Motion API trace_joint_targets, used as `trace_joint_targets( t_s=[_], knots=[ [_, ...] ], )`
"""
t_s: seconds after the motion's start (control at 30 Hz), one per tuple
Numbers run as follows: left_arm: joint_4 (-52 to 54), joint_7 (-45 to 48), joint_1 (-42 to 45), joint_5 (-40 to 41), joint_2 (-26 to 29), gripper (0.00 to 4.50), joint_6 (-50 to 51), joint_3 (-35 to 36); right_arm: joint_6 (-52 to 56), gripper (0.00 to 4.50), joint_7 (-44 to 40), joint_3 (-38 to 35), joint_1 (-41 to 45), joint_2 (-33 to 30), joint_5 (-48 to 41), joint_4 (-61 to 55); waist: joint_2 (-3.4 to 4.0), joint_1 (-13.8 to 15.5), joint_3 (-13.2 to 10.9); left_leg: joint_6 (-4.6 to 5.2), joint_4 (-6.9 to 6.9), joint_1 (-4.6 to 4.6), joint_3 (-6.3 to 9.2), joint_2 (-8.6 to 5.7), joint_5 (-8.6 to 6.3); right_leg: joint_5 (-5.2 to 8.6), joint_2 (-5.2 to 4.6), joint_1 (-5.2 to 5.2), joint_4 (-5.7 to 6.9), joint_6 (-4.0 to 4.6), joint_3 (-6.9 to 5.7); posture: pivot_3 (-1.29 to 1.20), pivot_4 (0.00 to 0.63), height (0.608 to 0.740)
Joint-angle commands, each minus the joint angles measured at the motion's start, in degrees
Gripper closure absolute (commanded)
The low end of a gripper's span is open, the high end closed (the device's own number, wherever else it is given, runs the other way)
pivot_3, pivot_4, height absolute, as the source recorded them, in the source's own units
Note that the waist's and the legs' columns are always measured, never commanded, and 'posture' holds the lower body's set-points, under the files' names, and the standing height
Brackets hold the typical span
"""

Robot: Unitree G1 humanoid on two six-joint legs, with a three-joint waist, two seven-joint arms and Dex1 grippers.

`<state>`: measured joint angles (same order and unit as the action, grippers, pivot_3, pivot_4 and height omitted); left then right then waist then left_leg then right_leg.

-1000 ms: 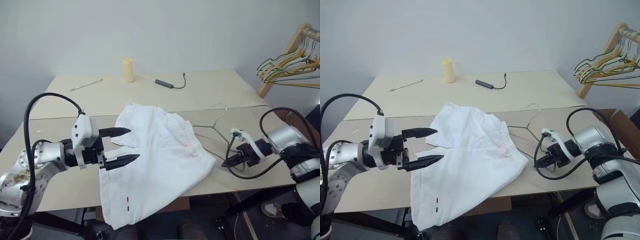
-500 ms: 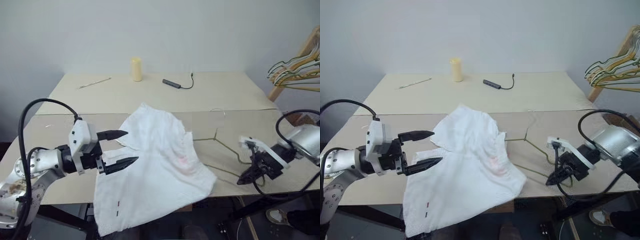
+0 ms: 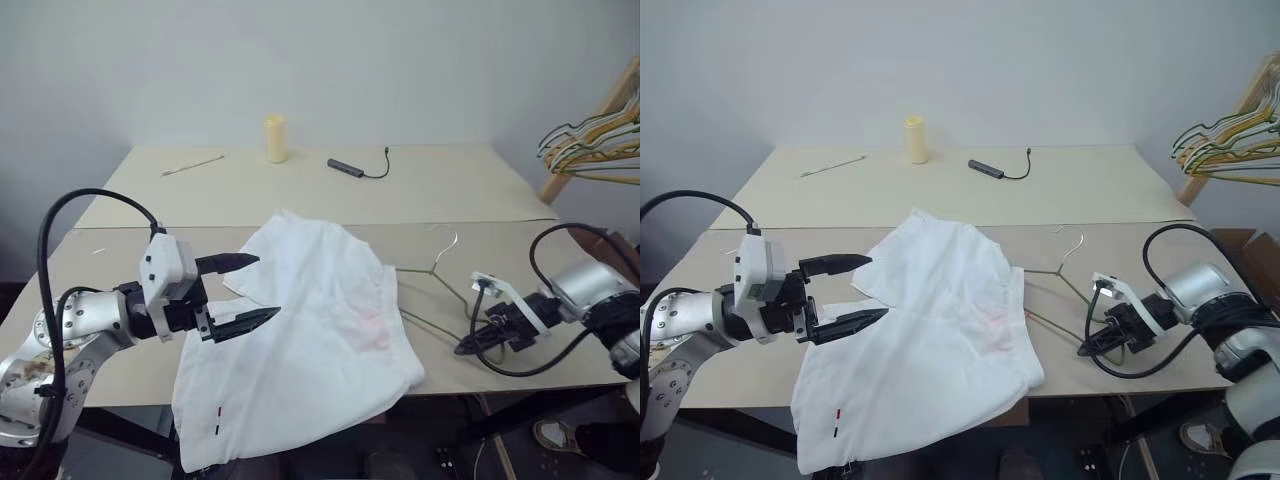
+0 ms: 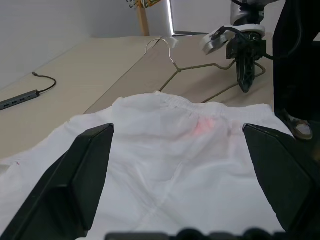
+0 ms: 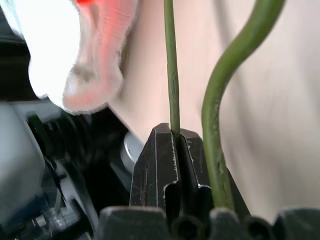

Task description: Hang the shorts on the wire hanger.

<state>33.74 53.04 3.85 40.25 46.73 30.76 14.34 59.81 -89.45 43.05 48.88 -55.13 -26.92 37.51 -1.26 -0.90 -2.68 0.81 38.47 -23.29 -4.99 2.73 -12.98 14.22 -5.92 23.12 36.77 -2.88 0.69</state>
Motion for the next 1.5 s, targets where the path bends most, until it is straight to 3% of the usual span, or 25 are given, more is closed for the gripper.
trace_joint_targets(
  t_s=[0.03, 0.53, 0.7, 0.9, 1.03, 1.17, 1.37, 1.5],
  knots=[
    [0.4, 0.2, 0.7, -0.6, 0.5, 0.02, -1.5, 0.2, 1.6, 4.5, -2.9, -4.0, 1.2, 0.9, 0.4, 0.8, 0.02, 0.1, 0.0, 0.0, 0.0, 0.0, 0.0, 0.0, 0.0, 0.0, 0.01, 0.0, 0.01, 0.0, 0.0, 0.02, 0.013, 0.74],
    [0.2, -0.2, 1.9, -1.5, 0.3, 0.02, -2.2, -0.6, -0.2, 4.5, -0.5, -13.1, 3.2, 9.2, 5.4, 9.8, 0.01, 0.0, 0.0, -0.01, 0.02, -0.02, 0.01, 0.05, 0.0, -0.03, 0.1, 0.01, 0.01, -0.02, 0.01, 0.03, 0.0, 0.74],
    [-0.6, 0.1, 2.5, -2.0, 0.0, 0.02, -2.4, -1.1, -3.9, 4.5, 6.4, -20.1, 2.4, 7.1, 7.4, 0.9, 0.01, 0.1, 0.1, -0.02, 0.02, -0.05, 0.01, 0.05, 0.0, -0.03, 0.1, 0.02, 0.01, -0.02, 0.0, 0.01, 0.0, 0.74],
    [-4.8, 1.7, 6.5, -3.4, 0.4, 0.02, -4.1, -2.6, -9.4, 4.5, 14.6, -26.4, -1.8, 3.9, 9.8, -19.5, 0.01, -0.1, 0.1, -0.04, 0.0, -0.06, 0.0, 0.07, -0.01, -0.02, 0.1, 0.06, 0.0, -0.03, 0.0, -0.05, 0.0, 0.74],
    [-11.9, 3.5, 13.2, -6.6, 0.8, 0.02, -7.5, -3.6, -16.9, 4.5, 22.2, -28.2, -2.6, 2.8, 15.3, -29.7, 0.02, -0.6, 0.1, -0.05, 0.01, -0.05, -0.03, 0.07, -0.01, -0.02, 0.1, 0.06, 0.01, -0.03, 0.0, -0.08, 0.0, 0.74],
    [-24.4, 5.2, 25.9, -11.4, 1.1, 0.02, -12.2, -5.3, -19.9, 4.5, 24.7, -26.9, -1.7, 2.2, 19.5, -37.2, 0.01, -1.3, 0.1, -0.05, 0.03, -0.09, -0.01, 0.07, -0.01, -0.02, 0.11, 0.06, -0.01, -0.04, -0.04, -0.11, 0.0, 0.74],
    [-43.5, 17.2, 43.3, -17.7, 1.9, 0.02, -22.7, -11.0, -18.7, 4.5, 24.2, -21.3, -0.6, 2.5, 25.1, -46.6, 0.01, -3.6, 0.1, -0.07, 0.15, -0.26, 0.0, 0.07, -0.05, -0.02, 0.11, 0.1, -0.05, -0.09, -0.06, -0.16, 0.0, 0.74],
    [-55.0, 27.0, 51.8, -22.8, -1.0, 0.02, -31.7, -17.4, -16.1, 4.5, 22.7, -18.5, 2.4, 4.3, 26.4, -48.8, 0.01, -5.5, 0.1, -0.07, 0.29, -0.32, 0.0, 0.08, -0.05, -0.03, 0.11, 0.14, 0.04, -0.11, -0.06, -0.18, 0.0, 0.74]
  ],
)
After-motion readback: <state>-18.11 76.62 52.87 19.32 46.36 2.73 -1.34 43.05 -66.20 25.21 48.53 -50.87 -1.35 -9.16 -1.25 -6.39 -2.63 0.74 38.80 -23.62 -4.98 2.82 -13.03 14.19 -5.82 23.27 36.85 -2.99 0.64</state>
